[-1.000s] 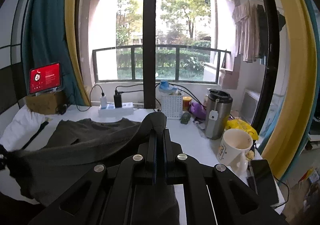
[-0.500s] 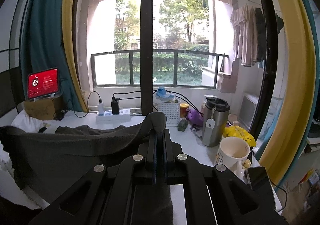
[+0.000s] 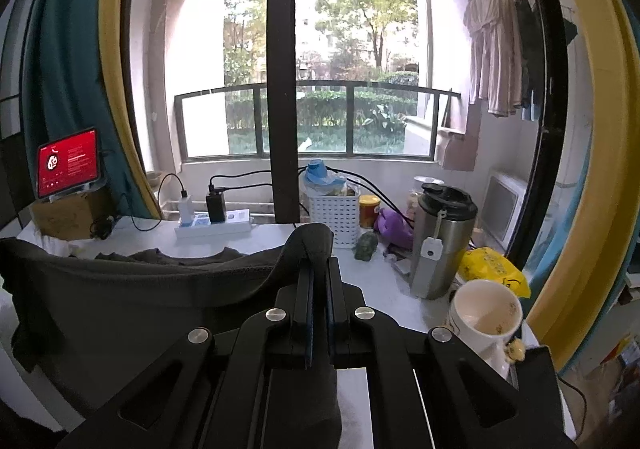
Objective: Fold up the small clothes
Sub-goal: 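Hold the hem with both grippers and lift it toward the collar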
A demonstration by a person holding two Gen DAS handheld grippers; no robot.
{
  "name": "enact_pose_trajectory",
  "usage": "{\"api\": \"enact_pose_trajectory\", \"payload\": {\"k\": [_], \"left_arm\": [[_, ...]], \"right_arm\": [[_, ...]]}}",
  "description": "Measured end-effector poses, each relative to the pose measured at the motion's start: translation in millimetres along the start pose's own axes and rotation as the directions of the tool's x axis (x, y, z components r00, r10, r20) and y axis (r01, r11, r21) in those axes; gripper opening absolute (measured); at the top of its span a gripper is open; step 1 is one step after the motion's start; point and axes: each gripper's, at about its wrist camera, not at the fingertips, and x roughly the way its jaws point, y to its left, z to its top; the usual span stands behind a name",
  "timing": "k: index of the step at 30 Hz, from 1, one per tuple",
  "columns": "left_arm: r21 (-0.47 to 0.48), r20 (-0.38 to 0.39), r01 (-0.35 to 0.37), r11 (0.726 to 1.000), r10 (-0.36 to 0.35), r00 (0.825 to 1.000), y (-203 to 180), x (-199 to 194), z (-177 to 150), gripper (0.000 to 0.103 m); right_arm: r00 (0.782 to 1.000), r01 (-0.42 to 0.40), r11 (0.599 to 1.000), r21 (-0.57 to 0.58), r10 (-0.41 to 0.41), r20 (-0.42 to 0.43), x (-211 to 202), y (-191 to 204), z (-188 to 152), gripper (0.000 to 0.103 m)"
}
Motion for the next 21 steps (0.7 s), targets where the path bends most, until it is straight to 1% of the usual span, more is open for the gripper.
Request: {"api": "enact_pose_trajectory", "payload": {"k": [11, 15, 21], "left_arm": [[-0.014, -0.079, 0.047, 0.999, -0.048, 0.996, 22.6, 54.5, 9.0, 0.008], [-0.035, -0.110, 0.084, 0.996, -0.087, 0.990, 35.9, 80.2, 7.8, 0.008], [-0.075, -0.163, 0.104, 0.992, -0.115, 0.980, 56.4, 127.8, 4.2, 0.008]], "right_arm": [[0.999, -0.022, 1.000, -0.002, 0.021, -0.049, 63.3, -1.2, 22.2, 0.005], [0.997, -0.035, 0.999, 0.006, 0.036, -0.075, 95.3, -0.5, 29.1, 0.005], [0.991, -0.055, 0.998, 0.007, 0.056, -0.124, 148.0, 5.8, 32.1, 0.005]]}}
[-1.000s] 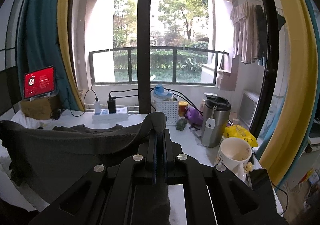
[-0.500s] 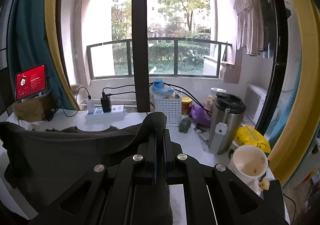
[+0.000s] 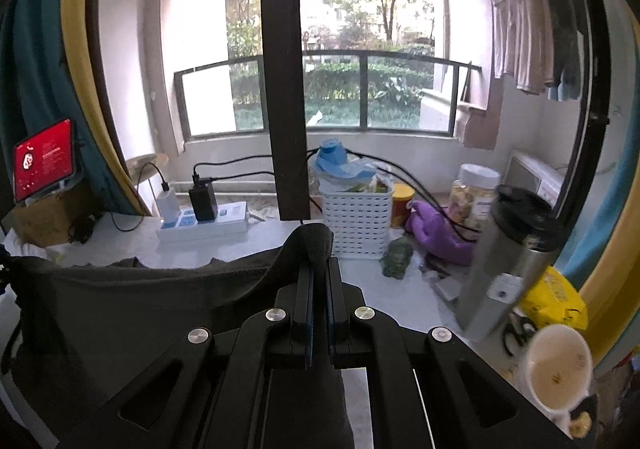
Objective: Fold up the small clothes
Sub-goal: 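Hold the hem with both grippers and lift it toward the collar, then lower the hem onto the collar edge and open both grippers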
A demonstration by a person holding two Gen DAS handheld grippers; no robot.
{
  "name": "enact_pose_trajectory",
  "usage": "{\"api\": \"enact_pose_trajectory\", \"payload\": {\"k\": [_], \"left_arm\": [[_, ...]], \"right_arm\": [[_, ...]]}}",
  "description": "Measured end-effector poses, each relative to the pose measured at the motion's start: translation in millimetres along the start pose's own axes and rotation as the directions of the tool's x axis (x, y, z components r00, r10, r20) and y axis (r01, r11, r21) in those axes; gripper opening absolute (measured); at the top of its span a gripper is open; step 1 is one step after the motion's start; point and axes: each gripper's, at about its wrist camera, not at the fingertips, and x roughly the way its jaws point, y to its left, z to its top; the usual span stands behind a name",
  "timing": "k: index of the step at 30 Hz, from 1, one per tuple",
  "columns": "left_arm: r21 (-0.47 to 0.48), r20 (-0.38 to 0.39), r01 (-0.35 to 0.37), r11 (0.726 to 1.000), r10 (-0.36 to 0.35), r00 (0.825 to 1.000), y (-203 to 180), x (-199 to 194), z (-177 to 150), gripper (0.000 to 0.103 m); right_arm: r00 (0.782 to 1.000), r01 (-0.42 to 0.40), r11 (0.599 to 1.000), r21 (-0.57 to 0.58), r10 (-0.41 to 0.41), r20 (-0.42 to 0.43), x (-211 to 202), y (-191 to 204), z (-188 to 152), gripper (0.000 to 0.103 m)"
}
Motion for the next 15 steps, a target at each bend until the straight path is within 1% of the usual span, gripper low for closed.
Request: {"api": "enact_pose_trajectory", "payload": {"k": [7, 15], "left_arm": [[-0.007, -0.081, 0.011, 1.000, -0.012, 0.997, 19.7, 54.4, 2.8, 0.010], [-0.019, -0.144, -0.015, 1.000, 0.012, 0.990, 39.2, 97.8, 9.0, 0.012]], "right_arm": [[0.997, -0.008, 1.000, -0.003, 0.008, -0.070, 60.8, -0.2, 3.0, 0.005], [0.988, -0.019, 1.000, -0.004, 0.018, -0.152, 134.8, -1.4, -2.0, 0.005]]}}
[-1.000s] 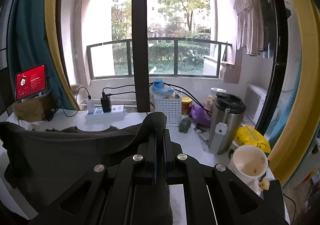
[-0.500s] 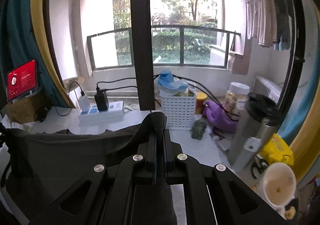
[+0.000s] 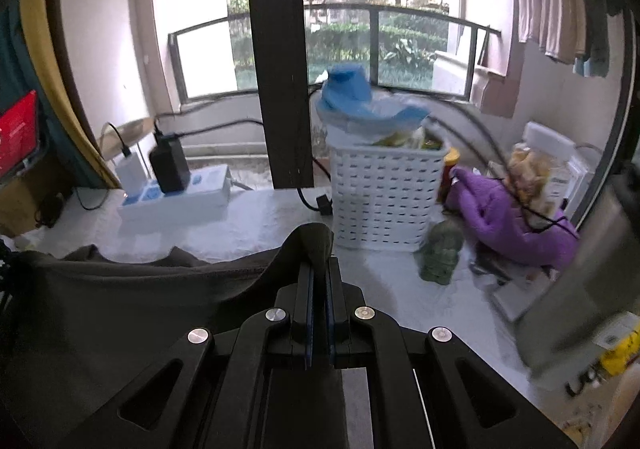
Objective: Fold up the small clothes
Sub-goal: 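Lower the hem onto the collar edge and open both grippers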
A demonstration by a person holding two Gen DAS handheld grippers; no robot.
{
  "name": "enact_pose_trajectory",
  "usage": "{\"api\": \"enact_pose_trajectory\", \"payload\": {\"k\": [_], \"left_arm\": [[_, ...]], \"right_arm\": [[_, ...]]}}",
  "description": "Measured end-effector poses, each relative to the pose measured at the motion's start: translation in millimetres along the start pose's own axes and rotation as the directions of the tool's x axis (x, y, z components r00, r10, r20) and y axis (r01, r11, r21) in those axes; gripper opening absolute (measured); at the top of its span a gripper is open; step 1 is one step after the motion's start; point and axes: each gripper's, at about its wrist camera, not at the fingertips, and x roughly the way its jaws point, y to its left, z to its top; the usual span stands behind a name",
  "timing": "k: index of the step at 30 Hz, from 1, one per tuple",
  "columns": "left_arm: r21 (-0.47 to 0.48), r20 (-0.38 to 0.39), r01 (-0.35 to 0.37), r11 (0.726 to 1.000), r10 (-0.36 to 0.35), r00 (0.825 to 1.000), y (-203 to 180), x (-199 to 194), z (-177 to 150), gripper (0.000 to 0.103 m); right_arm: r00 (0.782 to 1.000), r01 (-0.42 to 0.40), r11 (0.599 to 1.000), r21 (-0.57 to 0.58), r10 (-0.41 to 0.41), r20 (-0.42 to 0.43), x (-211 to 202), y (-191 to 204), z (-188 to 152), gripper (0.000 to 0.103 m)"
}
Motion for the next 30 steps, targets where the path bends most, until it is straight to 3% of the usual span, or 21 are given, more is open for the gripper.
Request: {"api": "enact_pose_trajectory", "payload": {"k": [4, 6, 9, 12, 14, 17, 22, 26, 29, 30], "left_arm": [[-0.007, -0.034, 0.005, 1.000, -0.005, 0.999, 7.2, 13.5, 2.4, 0.014], [-0.018, -0.044, -0.011, 1.000, 0.011, 0.999, 11.3, 15.3, 1.2, 0.029], [-0.051, -0.041, -0.021, 0.998, 0.018, 0.999, 20.8, 11.8, -3.0, 0.042], [-0.083, -0.044, -0.044, 0.996, 0.040, 0.998, 30.5, 8.4, -9.1, 0.045], [-0.110, -0.053, -0.098, 0.989, 0.092, 0.994, 39.3, 4.4, -14.5, 0.045], [-0.209, -0.039, -0.137, 0.968, 0.131, 0.991, 59.5, -9.5, -24.8, 0.045], [-0.292, -0.043, -0.091, 0.952, 0.082, 0.996, 68.4, -22.1, -47.7, 0.045], [-0.330, -0.084, -0.047, 0.943, 0.020, 0.996, 60.0, -9.4, -67.9, 0.054], [-0.371, -0.083, 0.001, 0.929, -0.034, 0.996, 55.8, -2.1, -81.1, 0.054], [-0.388, -0.079, 0.010, 0.922, -0.044, 0.996, 56.1, 0.3, -83.7, 0.054]], "right_arm": [[0.999, 0.005, 1.000, -0.002, -0.005, -0.032, 29.4, 1.0, -1.1, 0.005], [0.999, 0.004, 1.000, 0.004, -0.004, -0.048, 43.1, -0.5, -4.6, 0.005], [0.998, 0.011, 1.000, 0.002, -0.011, -0.066, 56.4, 0.4, -10.2, 0.005], [0.997, 0.013, 1.000, 0.008, -0.013, -0.075, 63.9, 0.4, -14.8, 0.005], [0.997, 0.019, 1.000, 0.015, -0.018, -0.072, 63.5, -2.2, -16.3, 0.005], [0.998, 0.023, 0.999, 0.027, -0.021, -0.066, 59.8, -5.0, -16.4, 0.005], [0.996, 0.043, 0.999, 0.006, -0.043, -0.077, 56.1, 1.8, -16.2, 0.005], [0.997, 0.055, 0.998, 0.000, -0.055, -0.063, 46.6, 5.4, -13.9, 0.006], [0.996, 0.071, 0.997, -0.001, -0.071, -0.048, 35.2, 6.1, -14.1, 0.020], [0.996, 0.074, 0.997, 0.005, -0.073, -0.042, 29.6, 5.3, -14.6, 0.042]]}}
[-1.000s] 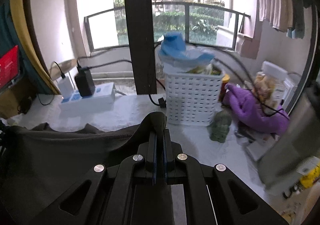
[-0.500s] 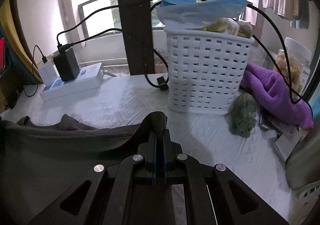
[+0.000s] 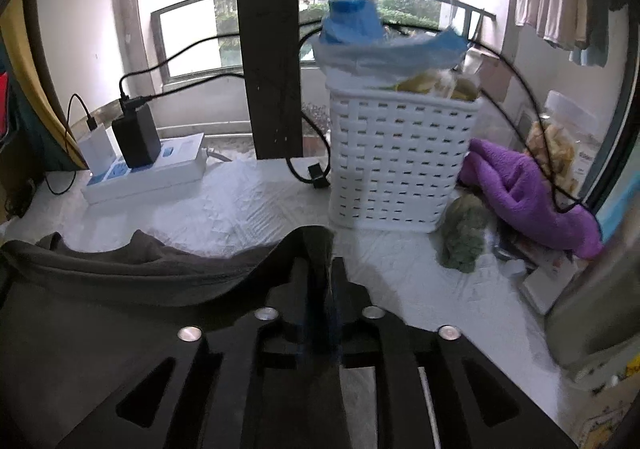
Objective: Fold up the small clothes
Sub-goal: 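Lower the hem onto the collar edge and open both grippers, then sweep both open grippers over the folded shirt to flatten it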
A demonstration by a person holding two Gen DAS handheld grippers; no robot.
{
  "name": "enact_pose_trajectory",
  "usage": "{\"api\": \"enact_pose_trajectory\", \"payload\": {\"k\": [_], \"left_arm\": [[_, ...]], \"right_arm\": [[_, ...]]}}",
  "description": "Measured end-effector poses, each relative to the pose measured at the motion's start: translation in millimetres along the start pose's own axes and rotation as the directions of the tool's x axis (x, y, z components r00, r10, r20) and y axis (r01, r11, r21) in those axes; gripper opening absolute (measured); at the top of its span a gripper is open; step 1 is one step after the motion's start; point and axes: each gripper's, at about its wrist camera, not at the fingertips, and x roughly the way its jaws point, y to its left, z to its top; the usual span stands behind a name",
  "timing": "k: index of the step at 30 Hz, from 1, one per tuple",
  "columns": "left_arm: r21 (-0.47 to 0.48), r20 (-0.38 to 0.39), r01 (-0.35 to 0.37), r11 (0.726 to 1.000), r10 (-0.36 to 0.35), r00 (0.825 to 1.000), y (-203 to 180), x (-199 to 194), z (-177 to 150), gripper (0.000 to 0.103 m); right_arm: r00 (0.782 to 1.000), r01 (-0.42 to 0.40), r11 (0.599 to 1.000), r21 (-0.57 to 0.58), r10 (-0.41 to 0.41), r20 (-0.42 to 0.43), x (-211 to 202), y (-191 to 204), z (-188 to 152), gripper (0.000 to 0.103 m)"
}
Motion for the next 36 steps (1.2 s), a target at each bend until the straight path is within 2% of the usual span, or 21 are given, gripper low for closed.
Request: {"api": "enact_pose_trajectory", "payload": {"k": [1, 2, 4, 5, 6, 8, 13, 16, 19, 21, 25, 29, 31, 34, 36], "left_arm": [[-0.016, 0.021, 0.008, 1.000, -0.008, 1.000, 2.1, 0.1, -1.4, 0.054], [-0.030, 0.045, 0.018, 0.999, -0.017, 0.999, 4.7, -0.9, -2.0, 0.054], [-0.049, 0.063, 0.028, 0.998, -0.025, 0.998, 6.2, -1.1, -0.5, 0.047], [-0.041, 0.081, 0.034, 0.999, -0.031, 0.996, 5.5, -2.5, -0.1, 0.024], [-0.033, 0.083, 0.040, 0.999, -0.037, 0.996, 5.2, -2.7, 0.8, 0.010], [-0.019, 0.104, 0.031, 0.999, -0.029, 0.994, 3.3, -6.1, 4.0, 0.003], [0.031, 0.186, -0.072, 0.997, 0.065, 0.980, 2.1, -23.2, 25.2, 0.002], [0.063, 0.209, -0.126, 0.990, 0.111, 0.972, 4.5, -25.3, 40.1, 0.002], [0.055, 0.147, -0.118, 0.992, 0.109, 0.983, 10.4, -8.5, 52.9, 0.006], [0.035, 0.120, -0.137, 0.990, 0.132, 0.984, 11.6, -1.6, 55.5, 0.008], [0.018, 0.140, -0.155, 0.988, 0.151, 0.979, 6.8, -10.7, 50.7, 0.016], [0.016, 0.188, -0.168, 0.986, 0.162, 0.969, -1.5, -34.9, 42.6, 0.018], [0.023, 0.195, -0.178, 0.984, 0.170, 0.966, -9.5, -42.3, 40.6, 0.018], [0.056, 0.190, -0.126, 0.990, 0.113, 0.975, -29.1, -46.8, 37.0, 0.018], [0.108, 0.159, -0.055, 0.993, 0.037, 0.987, -50.0, -40.5, 30.8, 0.018]], "right_arm": [[1.000, 0.000, 1.000, 0.005, 0.000, 0.005, -3.9, -1.2, -0.9, 0.072], [1.000, -0.001, 1.000, 0.010, 0.001, 0.013, -8.3, -2.0, -2.0, 0.081], [1.000, -0.005, 1.000, 0.013, 0.005, 0.021, -17.3, -3.0, -4.2, 0.082], [1.000, -0.006, 1.000, 0.014, 0.006, 0.021, -21.0, -2.9, -6.0, 0.082], [1.000, -0.008, 1.000, 0.017, 0.008, 0.020, -23.6, -2.8, -7.4, 0.082], [1.000, -0.018, 1.000, 0.022, 0.017, 0.011, -28.2, -1.5, -12.0, 0.082], [0.998, -0.058, 0.998, 0.012, 0.059, -0.019, -32.6, 13.2, -27.4, 0.082], [0.996, -0.073, 0.997, 0.008, 0.073, -0.045, -29.3, 20.1, -36.5, 0.082], [0.995, -0.066, 0.998, 0.002, 0.066, -0.073, -22.4, 22.2, -44.0, 0.082], [0.994, -0.058, 0.998, 0.005, 0.058, -0.089, -19.3, 21.2, -46.6, 0.082], [0.996, -0.061, 0.998, 0.004, 0.061, -0.060, -28.2, 19.4, -41.6, 0.082], [0.990, -0.130, 0.991, -0.007, 0.130, -0.047, -35.7, 32.2, -29.9, 0.082], [0.987, -0.152, 0.986, -0.067, 0.148, -0.066, -32.4, 49.8, -27.0, 0.082], [0.977, -0.194, 0.973, -0.128, 0.180, -0.112, -19.1, 79.6, -24.6, 0.082], [0.957, -0.265, 0.954, -0.140, 0.242, -0.160, -9.6, 98.9, -25.3, 0.082]]}}
